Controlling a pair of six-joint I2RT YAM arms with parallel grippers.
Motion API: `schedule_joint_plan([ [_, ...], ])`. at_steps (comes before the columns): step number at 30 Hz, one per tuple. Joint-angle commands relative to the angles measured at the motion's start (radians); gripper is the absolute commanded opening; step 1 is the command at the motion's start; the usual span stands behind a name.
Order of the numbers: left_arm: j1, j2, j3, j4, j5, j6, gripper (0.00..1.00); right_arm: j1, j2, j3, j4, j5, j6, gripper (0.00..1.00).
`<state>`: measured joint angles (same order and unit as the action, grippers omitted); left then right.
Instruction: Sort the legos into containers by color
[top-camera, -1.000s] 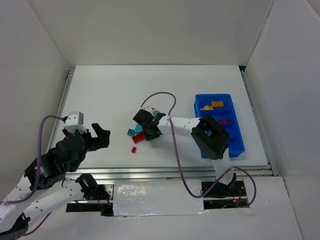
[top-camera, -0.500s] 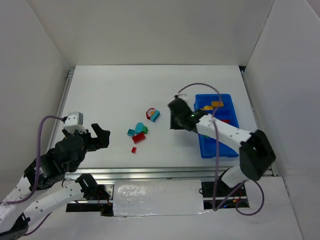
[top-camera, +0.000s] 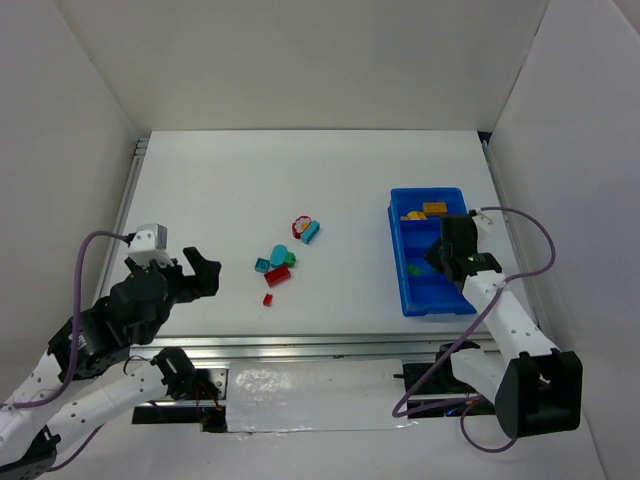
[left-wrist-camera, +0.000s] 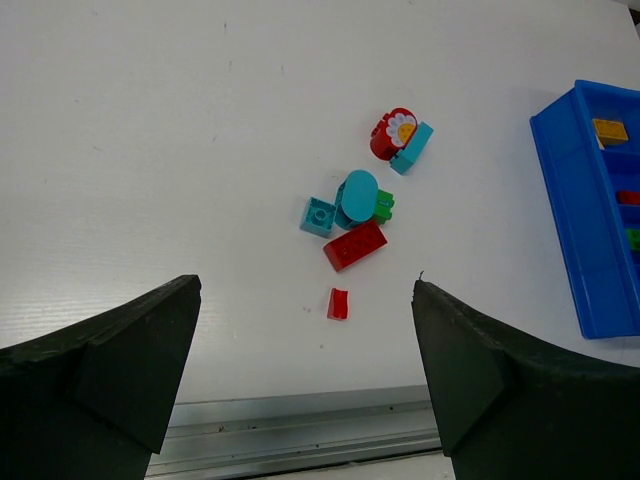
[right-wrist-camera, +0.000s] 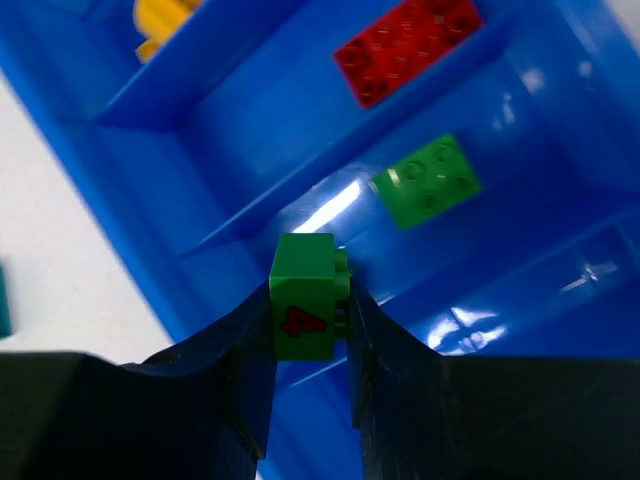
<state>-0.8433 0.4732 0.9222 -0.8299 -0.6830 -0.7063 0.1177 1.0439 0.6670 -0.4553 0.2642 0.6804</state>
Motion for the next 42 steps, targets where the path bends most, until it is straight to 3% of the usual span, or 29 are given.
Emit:
schedule_joint_plan([
  [1, -0.003, -0.007, 0.009, 0.032, -0.003, 0.021, 0.99, -0.064, -0.039, -0.030, 0.070, -0.032, 0.012, 0.15],
  [6, -0.002, 0.005, 0.012, 0.029, -0.003, 0.019, 1.00, -0.093, 0.036, -0.012, 0.078, -0.106, -0.021, 0.27],
  [8, -0.002, 0.005, 0.010, 0.029, -0.001, 0.018, 0.99, -0.093, 0.041, -0.012, 0.083, -0.115, -0.022, 0.55],
  [11, -0.002, 0.001, 0.010, 0.032, -0.003, 0.019, 0.99, -0.093, 0.018, -0.012, 0.076, -0.112, -0.022, 0.69],
  [17, -0.003, 0.019, 0.009, 0.035, 0.002, 0.022, 0.99, -0.081, -0.071, 0.029, 0.034, -0.137, -0.053, 0.75],
  [23, -0.002, 0.103, 0.013, 0.032, -0.004, -0.031, 0.99, 0.100, -0.192, 0.130, -0.069, -0.059, -0.064, 0.79],
  [26, 0.000, 0.282, 0.024, 0.040, 0.011, -0.074, 0.99, 0.155, -0.211, 0.184, -0.115, -0.089, -0.082, 0.85],
  [27, 0.000, 0.329, 0.023, 0.054, 0.016, -0.091, 1.00, 0.184, -0.219, 0.189, -0.118, -0.112, -0.088, 0.96],
  [28, 0.001, 0.370, 0.017, 0.087, 0.031, -0.075, 1.00, 0.197, -0.235, 0.190, -0.115, -0.140, -0.097, 1.00],
  [33, 0.082, 0.743, 0.036, 0.392, 0.250, 0.089, 0.99, 0.243, -0.277, 0.180, -0.125, -0.258, -0.104, 1.00],
  [37, 0.174, 1.061, 0.192, 0.428, 0.326, 0.188, 1.00, 0.250, -0.317, 0.146, -0.134, -0.306, -0.117, 1.00],
  [42, 0.196, 1.263, 0.343, 0.426, 0.460, 0.306, 0.99, 0.266, -0.352, 0.095, -0.131, -0.376, -0.137, 0.99],
])
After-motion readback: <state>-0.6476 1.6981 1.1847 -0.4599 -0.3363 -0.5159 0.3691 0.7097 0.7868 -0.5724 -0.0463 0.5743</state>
